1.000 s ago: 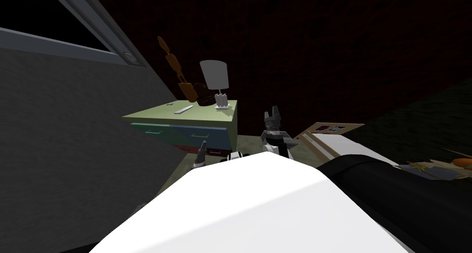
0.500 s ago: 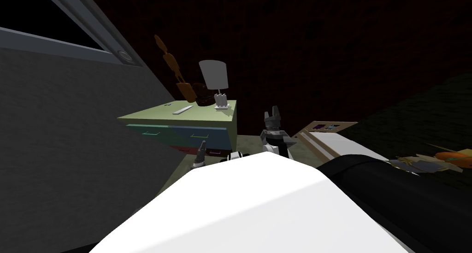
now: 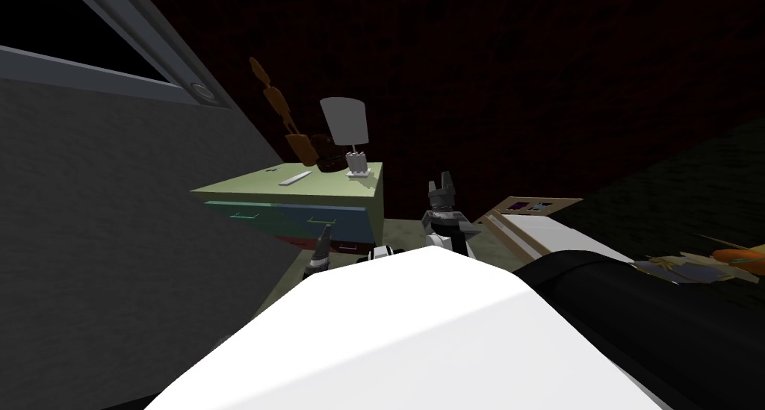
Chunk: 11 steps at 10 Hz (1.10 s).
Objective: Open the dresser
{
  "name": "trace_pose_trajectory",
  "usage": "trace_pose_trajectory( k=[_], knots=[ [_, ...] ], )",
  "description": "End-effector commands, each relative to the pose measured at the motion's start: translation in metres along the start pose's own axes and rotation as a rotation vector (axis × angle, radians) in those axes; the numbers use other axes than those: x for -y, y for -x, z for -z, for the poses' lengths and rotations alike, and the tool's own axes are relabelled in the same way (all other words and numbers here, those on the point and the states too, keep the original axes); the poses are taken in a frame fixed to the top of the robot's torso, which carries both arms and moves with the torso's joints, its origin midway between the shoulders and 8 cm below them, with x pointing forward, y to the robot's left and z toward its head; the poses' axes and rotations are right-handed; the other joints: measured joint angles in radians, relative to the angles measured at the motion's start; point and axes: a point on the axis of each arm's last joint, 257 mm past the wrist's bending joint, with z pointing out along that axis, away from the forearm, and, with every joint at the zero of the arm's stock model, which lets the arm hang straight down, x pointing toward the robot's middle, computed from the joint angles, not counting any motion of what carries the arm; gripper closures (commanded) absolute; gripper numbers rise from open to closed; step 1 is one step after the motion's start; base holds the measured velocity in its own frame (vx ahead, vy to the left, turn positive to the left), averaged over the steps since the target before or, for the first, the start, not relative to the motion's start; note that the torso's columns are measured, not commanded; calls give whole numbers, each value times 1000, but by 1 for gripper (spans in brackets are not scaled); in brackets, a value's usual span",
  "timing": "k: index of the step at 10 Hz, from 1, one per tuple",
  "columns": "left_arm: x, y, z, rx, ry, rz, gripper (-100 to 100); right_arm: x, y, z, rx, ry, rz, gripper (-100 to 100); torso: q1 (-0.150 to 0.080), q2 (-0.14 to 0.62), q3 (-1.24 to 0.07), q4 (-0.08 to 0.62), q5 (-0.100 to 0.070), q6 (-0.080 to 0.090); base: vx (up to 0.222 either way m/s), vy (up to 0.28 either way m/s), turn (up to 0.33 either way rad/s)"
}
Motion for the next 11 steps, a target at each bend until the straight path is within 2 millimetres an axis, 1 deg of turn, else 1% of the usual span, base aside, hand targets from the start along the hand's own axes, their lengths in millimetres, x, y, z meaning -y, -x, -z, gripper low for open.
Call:
trace_pose_trajectory(
  k=[1, 2, 3, 4, 6, 7, 10, 11],
  knots=[
    [2, -12, 14, 0, 0, -1, 100, 0, 0, 0, 0, 0, 0, 0, 1, 0, 0, 0, 0, 0, -3, 23, -38],
    [3, -16, 19, 0, 0, -1, 100, 0, 0, 0, 0, 0, 0, 0, 1, 0, 0, 0, 0, 0, -6, 38, 3],
    [1, -14, 17, -1, 3, 1, 100, 0, 0, 0, 0, 0, 0, 0, 1, 0, 0, 0, 0, 0, -4, 19, 2],
    [-7, -5, 14, 6, 20, -7, -100, 0, 0, 0, 0, 0, 0, 0, -1, 0, 0, 0, 0, 0, 15, 50, -49],
    [-7, -6, 15, 6, 18, -7, -100, 0, 0, 0, 0, 0, 0, 0, -1, 0, 0, 0, 0, 0, -5, 24, -41],
    [-9, 2, 6, 7, 20, -7, -100, 0, 0, 0, 0, 0, 0, 0, -2, 0, 0, 0, -1, 0, 3, -9, 21],
    [-10, 12, -5, 7, 21, -6, -100, 0, 0, 0, 0, 0, 0, 0, -1, 0, 0, 0, 0, 0, 1, -27, 13],
    [-9, 10, -2, 7, 19, -7, -100, 0, 0, 0, 0, 0, 0, 0, 0, 0, 0, 0, 0, 0, -3, -7, 13]
  ],
)
